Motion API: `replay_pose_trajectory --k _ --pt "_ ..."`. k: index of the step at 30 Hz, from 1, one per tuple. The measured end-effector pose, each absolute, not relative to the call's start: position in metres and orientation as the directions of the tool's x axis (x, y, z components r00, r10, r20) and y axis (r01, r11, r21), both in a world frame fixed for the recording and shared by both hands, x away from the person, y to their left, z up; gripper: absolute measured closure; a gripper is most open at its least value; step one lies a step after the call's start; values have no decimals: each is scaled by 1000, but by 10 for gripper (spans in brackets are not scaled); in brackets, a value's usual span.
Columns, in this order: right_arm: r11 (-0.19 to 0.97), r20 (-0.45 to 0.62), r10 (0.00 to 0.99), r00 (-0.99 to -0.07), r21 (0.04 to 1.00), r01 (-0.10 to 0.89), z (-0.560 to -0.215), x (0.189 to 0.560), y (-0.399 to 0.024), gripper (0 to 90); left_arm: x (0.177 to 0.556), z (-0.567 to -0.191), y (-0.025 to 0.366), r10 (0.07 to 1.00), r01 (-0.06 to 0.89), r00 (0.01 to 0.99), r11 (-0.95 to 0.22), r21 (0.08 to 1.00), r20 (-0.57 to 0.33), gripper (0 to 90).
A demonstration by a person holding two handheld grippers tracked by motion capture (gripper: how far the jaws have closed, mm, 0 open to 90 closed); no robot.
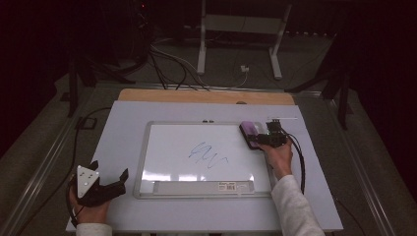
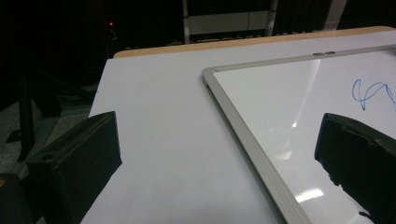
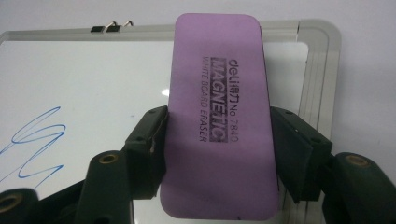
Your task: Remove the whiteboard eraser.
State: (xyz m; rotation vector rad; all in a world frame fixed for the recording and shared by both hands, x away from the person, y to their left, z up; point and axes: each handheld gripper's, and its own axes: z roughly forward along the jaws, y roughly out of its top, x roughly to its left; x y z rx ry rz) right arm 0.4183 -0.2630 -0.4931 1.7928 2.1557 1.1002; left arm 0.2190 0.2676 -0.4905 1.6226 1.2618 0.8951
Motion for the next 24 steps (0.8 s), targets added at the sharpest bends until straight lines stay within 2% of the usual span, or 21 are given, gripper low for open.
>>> replay_pose_trajectory --k 9,14,24 --pt "10 315 905 -287 658 753 -478 414 -269 411 219 -491 267 973 350 229 -110 930 29 12" --pt "33 273 918 -288 672 739 -475 412 -269 412 219 -491 267 973 350 228 -110 930 30 12" --pt "125 180 919 -352 711 692 -470 407 -260 412 219 -491 267 973 353 229 -113 929 32 12"
